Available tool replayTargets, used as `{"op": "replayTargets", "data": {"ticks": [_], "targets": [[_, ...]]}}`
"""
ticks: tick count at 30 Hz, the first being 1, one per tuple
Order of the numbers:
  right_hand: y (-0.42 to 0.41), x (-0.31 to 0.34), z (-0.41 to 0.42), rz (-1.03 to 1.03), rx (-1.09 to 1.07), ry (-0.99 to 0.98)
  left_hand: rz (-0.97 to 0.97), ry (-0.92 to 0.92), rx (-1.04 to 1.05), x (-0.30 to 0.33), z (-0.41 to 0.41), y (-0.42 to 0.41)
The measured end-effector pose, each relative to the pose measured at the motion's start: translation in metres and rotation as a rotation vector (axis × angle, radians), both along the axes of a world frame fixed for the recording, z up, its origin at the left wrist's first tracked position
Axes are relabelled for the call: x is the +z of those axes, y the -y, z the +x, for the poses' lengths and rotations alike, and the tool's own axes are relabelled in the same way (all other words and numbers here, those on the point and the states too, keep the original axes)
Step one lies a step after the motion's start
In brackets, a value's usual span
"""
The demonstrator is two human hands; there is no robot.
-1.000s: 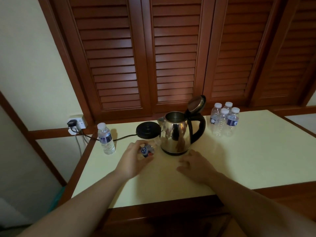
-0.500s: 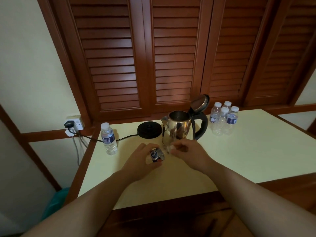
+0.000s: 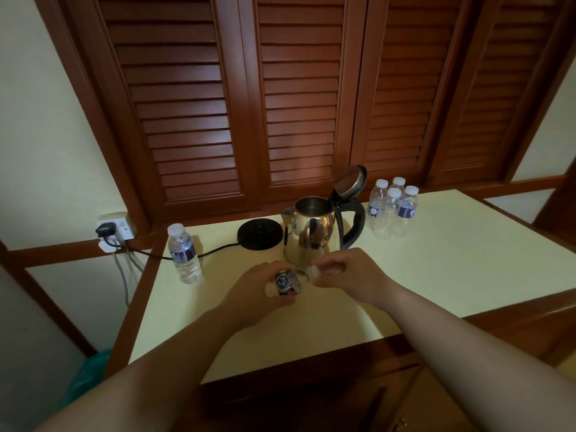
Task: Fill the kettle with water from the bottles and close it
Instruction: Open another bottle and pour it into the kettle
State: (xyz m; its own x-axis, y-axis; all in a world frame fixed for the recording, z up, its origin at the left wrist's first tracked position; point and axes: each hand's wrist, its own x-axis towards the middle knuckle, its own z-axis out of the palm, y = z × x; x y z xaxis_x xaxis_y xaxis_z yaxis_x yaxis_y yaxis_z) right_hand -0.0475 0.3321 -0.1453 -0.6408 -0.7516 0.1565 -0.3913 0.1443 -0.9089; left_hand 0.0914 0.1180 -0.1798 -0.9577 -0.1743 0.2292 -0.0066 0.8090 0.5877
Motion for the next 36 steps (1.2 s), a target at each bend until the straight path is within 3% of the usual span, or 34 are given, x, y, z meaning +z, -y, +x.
{"op": "replayTargets", "data": {"ticks": [3, 10, 15, 21, 25, 30, 36], "targets": [[-0.009, 0.006, -0.003, 0.028, 0.004, -0.092, -0.034, -0.019, 0.027, 0.002, -0.006, -0.011], [-0.034, 0.01, -0.029, 0.088, 0.026, -0.002, -0.07, -0.035, 0.064, 0.011, -0.021, -0.039], [-0.059, 0.01, -0.053, 0.038, 0.07, -0.044, -0.054, -0.044, 0.079, 0.018, -0.035, -0.068], [-0.084, 0.005, -0.081, 0.258, 0.001, -0.143, 0.023, -0.005, 0.04, 0.02, -0.06, -0.104], [-0.106, 0.006, -0.106, 0.214, 0.08, -0.097, 0.053, -0.005, 0.045, 0.019, -0.079, -0.126], [-0.127, 0.007, -0.13, 0.354, 0.033, -0.226, 0.081, -0.012, 0.045, 0.022, -0.105, -0.155], [-0.154, 0.015, -0.161, 0.212, 0.078, -0.203, 0.045, -0.025, 0.058, 0.029, -0.133, -0.171]]}}
